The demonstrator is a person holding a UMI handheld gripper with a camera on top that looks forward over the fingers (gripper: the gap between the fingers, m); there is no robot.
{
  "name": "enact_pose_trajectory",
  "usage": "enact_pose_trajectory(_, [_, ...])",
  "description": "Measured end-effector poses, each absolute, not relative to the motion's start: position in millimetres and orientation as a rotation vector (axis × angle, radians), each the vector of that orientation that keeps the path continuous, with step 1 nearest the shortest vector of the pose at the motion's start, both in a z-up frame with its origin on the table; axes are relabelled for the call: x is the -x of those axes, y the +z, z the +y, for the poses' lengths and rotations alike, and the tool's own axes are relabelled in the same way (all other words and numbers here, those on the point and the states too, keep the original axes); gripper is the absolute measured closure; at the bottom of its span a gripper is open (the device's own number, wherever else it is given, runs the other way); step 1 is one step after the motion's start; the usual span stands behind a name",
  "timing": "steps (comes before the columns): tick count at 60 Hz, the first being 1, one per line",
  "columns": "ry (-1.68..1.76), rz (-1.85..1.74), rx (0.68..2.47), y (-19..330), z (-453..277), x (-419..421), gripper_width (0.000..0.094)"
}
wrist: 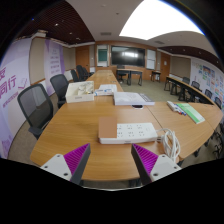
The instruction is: Unplug charger
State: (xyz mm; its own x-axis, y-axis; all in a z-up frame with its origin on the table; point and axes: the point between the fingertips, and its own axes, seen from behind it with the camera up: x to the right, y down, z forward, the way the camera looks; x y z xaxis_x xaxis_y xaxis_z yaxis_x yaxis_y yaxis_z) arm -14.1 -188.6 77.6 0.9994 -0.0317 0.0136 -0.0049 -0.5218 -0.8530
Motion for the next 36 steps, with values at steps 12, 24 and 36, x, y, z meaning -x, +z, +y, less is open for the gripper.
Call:
enact_pose_trajectory(12, [-0.03, 0.019, 2.095, 44, -90, 31, 0.0174])
enact_pose_trajectory(24, [-0.098, 0.067, 2.093, 25, -48, 18, 0.056])
enact_pose_trajectory(36, [-0.097, 0.073, 2.088, 27, -48, 17, 0.0677])
